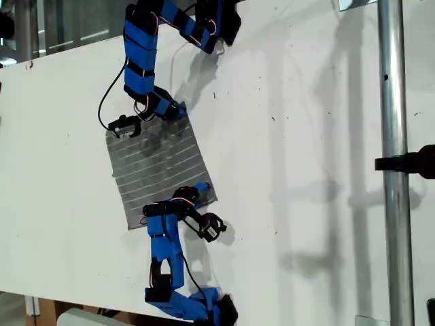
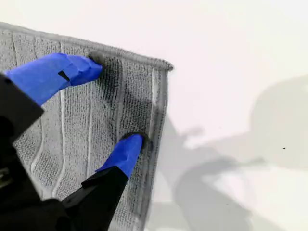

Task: Grasp corners of a towel and fold twice.

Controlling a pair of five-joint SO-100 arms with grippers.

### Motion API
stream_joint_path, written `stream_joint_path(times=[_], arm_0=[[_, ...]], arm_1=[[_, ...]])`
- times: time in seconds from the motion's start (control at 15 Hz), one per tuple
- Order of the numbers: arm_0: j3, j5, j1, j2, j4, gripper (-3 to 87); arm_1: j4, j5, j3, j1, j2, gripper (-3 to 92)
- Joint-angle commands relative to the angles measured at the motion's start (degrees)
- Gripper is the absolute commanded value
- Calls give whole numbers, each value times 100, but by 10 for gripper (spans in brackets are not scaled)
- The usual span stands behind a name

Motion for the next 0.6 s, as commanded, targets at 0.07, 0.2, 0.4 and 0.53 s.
stream_joint_path(times=[0.07, 0.2, 0.4, 0.53], arm_0=[[-158, 97, -220, -62, -18, 213], [-290, 97, -193, -220, 18, 183], [-457, -659, -35, -510, 545, 234], [-545, -501, 88, -554, 563, 106]], arm_1=[[-70, -44, 26, -79, 123, -2], [-70, -53, 26, -70, 123, -2], [-62, -62, 26, -44, 149, -2], [-70, -62, 26, -44, 158, -2]])
